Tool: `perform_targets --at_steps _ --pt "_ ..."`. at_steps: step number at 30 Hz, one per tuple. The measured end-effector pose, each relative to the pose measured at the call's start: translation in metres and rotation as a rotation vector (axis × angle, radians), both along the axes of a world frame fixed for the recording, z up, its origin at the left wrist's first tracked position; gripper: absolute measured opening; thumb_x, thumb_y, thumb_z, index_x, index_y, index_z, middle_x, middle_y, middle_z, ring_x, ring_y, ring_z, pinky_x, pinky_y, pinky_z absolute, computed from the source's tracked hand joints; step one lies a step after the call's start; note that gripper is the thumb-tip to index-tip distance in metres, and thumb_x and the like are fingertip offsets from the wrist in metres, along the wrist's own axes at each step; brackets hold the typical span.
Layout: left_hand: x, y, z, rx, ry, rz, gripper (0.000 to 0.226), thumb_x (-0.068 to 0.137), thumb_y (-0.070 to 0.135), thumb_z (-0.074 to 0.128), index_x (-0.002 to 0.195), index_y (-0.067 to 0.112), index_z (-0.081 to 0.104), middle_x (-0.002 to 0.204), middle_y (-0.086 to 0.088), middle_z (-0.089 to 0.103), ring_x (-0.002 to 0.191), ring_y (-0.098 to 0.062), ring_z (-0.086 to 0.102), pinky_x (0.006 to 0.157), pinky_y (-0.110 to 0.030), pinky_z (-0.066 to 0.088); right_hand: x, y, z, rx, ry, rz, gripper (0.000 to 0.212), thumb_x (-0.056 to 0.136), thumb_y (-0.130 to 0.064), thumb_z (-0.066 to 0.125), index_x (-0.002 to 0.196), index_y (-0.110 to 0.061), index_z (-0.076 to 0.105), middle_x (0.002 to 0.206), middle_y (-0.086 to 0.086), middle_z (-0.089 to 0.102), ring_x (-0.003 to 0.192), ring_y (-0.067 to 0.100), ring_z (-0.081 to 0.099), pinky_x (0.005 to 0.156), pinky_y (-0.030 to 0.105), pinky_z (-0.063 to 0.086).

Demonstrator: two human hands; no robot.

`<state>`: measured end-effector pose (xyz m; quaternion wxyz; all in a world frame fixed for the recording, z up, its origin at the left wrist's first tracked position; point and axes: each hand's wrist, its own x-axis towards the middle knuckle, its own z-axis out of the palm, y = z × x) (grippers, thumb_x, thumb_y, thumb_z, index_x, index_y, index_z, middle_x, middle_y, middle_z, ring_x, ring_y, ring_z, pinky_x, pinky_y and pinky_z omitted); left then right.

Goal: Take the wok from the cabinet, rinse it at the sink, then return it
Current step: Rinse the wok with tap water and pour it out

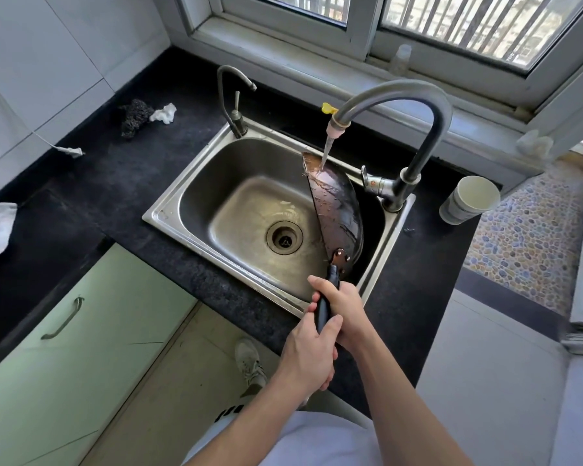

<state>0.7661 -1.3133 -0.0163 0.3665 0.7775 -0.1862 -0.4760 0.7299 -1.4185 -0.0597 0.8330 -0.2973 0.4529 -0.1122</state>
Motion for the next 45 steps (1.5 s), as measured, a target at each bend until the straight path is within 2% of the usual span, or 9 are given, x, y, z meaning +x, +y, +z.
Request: perform_targets --at_steps 7,11,15,19,22,29,34,40,45 --pt "-0.002 -0.001 0.005 -0.012 -0.003 0.02 0.03 0.096 0.049 0.047 0.079 0.024 0.051 0.058 0.005 0.054 0.044 -0.012 0.052 0.052 -0.037 0.046 0.0 -0.001 0.007 -0.004 -0.025 0.003 0.033 0.093 -0.012 0.069 0.063 -0.008 0.055 0.06 0.007 0.056 0.049 0.017 0.056 0.056 0.033 0.053" --pt "-0.003 -0.008 0.012 -0.016 -0.019 0.055 0.032 0.096 0.049 0.047 0.083 0.02 0.051 0.06 0.006 0.055 0.047 -0.012 0.052 0.056 -0.037 0.046 0.001 -0.007 0.017 0.014 -0.039 0.019 0.033 0.094 -0.011 0.068 0.063 -0.008 0.055 0.058 0.005 0.055 0.047 0.015 0.056 0.052 0.028 0.054" --pt "-0.003 -0.017 0.016 -0.013 -0.043 0.076 0.035 0.096 0.052 0.046 0.09 0.017 0.051 0.061 0.005 0.056 0.051 -0.014 0.053 0.057 -0.036 0.046 0.006 -0.016 0.024 0.002 -0.047 0.059 0.031 0.093 -0.012 0.069 0.065 -0.009 0.055 0.058 0.004 0.056 0.048 0.015 0.057 0.056 0.03 0.054" --pt "0.0 -0.023 0.02 0.012 -0.042 0.105 0.039 0.096 0.051 0.045 0.093 0.013 0.053 0.062 0.002 0.057 0.044 -0.01 0.054 0.046 -0.027 0.045 0.013 -0.023 0.025 0.006 -0.043 0.072 0.031 0.092 -0.01 0.069 0.065 -0.01 0.053 0.057 0.004 0.056 0.047 0.016 0.055 0.057 0.033 0.052" --pt "0.001 -0.031 0.024 0.005 -0.015 0.137 0.041 0.097 0.049 0.046 0.099 0.009 0.054 0.065 -0.001 0.058 0.036 -0.009 0.052 0.039 -0.025 0.043 0.018 -0.03 0.026 0.028 -0.048 0.095 0.031 0.092 -0.009 0.069 0.065 -0.01 0.054 0.058 0.004 0.056 0.047 0.016 0.055 0.056 0.032 0.053" --pt "-0.007 -0.052 0.018 0.012 0.035 0.214 0.048 0.096 0.052 0.046 0.109 0.006 0.054 0.067 0.002 0.056 0.042 -0.009 0.054 0.044 -0.027 0.046 0.018 -0.052 0.021 -0.023 0.007 0.165 0.03 0.091 -0.01 0.07 0.067 -0.009 0.053 0.057 0.005 0.056 0.045 0.016 0.056 0.054 0.032 0.052" --pt "-0.011 -0.067 0.019 -0.015 0.099 0.278 0.04 0.097 0.046 0.047 0.1 0.006 0.053 0.059 0.002 0.053 0.034 -0.01 0.05 0.04 -0.027 0.044 0.019 -0.065 0.015 -0.062 0.035 0.199 0.032 0.091 -0.008 0.07 0.065 -0.009 0.052 0.056 0.005 0.055 0.043 0.015 0.054 0.052 0.03 0.051" --pt "-0.012 -0.083 0.015 -0.017 0.128 0.327 0.036 0.096 0.048 0.047 0.103 0.013 0.053 0.06 0.001 0.055 0.038 -0.015 0.052 0.042 -0.031 0.046 0.025 -0.081 0.01 -0.105 0.105 0.255 0.032 0.089 -0.007 0.072 0.066 -0.008 0.05 0.052 0.004 0.055 0.04 0.015 0.054 0.047 0.026 0.05" --pt "-0.011 -0.1 0.015 -0.007 0.129 0.349 0.031 0.096 0.044 0.051 0.106 0.015 0.051 0.062 -0.001 0.057 0.036 -0.016 0.053 0.038 -0.029 0.048 0.03 -0.096 0.006 -0.1 0.126 0.292 0.033 0.088 -0.007 0.073 0.065 -0.008 0.049 0.051 0.005 0.054 0.039 0.016 0.053 0.049 0.028 0.049"
